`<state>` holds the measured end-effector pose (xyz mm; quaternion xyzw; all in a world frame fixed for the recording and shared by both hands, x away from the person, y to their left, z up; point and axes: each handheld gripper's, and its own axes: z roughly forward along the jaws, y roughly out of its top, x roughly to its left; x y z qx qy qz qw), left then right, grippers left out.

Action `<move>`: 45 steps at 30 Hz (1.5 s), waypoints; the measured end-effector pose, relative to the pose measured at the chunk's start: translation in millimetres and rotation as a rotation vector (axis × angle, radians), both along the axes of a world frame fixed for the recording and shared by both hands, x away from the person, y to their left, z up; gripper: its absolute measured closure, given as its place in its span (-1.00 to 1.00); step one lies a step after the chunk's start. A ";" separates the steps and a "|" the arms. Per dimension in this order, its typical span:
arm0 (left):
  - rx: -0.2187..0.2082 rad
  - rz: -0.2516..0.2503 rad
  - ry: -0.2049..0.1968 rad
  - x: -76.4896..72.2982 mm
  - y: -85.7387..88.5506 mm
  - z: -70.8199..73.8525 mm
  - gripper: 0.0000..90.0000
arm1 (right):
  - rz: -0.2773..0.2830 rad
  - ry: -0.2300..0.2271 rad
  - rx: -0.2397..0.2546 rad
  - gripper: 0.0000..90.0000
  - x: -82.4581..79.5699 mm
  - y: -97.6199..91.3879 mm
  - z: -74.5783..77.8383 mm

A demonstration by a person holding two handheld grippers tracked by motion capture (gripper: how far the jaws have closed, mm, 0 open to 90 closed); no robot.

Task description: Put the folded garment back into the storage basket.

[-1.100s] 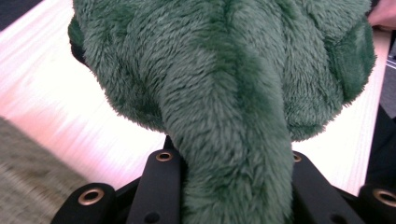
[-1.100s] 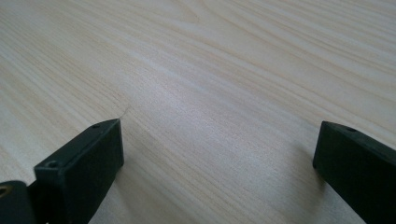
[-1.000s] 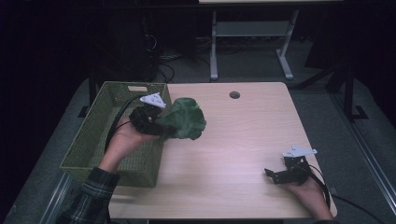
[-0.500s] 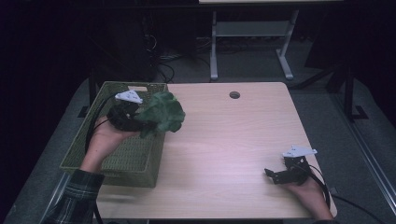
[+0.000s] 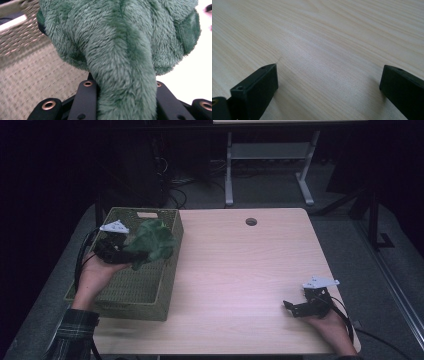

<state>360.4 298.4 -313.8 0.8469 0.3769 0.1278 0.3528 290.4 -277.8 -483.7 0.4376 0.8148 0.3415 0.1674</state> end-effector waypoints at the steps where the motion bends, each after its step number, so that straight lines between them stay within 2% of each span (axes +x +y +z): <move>1: 0.006 0.008 0.003 0.4 3.5 -2.9 0.59 | 0.000 0.000 0.000 -0.97 0.0 0.0 0.0; 4: 0.003 0.048 0.016 2.7 15.0 -13.7 0.59 | 0.000 0.000 0.000 -0.97 0.0 0.0 0.0; 8: 0.035 0.088 0.027 7.7 26.4 -25.5 0.60 | 0.000 0.001 0.000 -0.97 0.0 0.0 0.0; 10: 0.033 0.103 0.033 10.2 30.6 -32.0 0.59 | 0.000 0.001 0.000 -0.97 -0.1 0.0 0.0; 16: 0.084 0.110 0.061 18.1 35.8 -50.1 0.59 | -0.001 0.002 0.001 -0.97 -0.1 0.0 0.1; 18: 0.089 0.113 0.072 20.1 36.5 -55.9 0.59 | 0.000 0.002 0.001 -0.97 -0.1 0.0 0.1; 25: 0.125 0.111 0.128 26.5 35.4 -73.3 0.59 | 0.000 0.001 0.001 -0.97 -0.1 0.0 0.1; 32: 0.198 0.103 0.198 30.6 28.3 -88.3 0.58 | -0.001 0.001 0.001 -0.97 -0.1 0.1 0.0; 35: 0.216 0.106 0.214 31.6 28.9 -91.3 0.55 | 0.000 0.001 0.001 -0.97 -0.1 0.0 0.1; 37: 0.234 0.110 0.217 32.0 30.0 -93.0 0.48 | -0.001 0.002 0.001 -0.97 -0.1 0.1 0.1; 41: 0.191 0.113 0.202 31.4 31.9 -93.1 0.23 | -0.001 0.001 0.001 -0.97 -0.1 0.1 0.0; 45: 0.170 0.118 0.180 30.9 34.5 -93.3 -0.09 | -0.001 0.001 0.001 -0.97 -0.1 0.1 0.0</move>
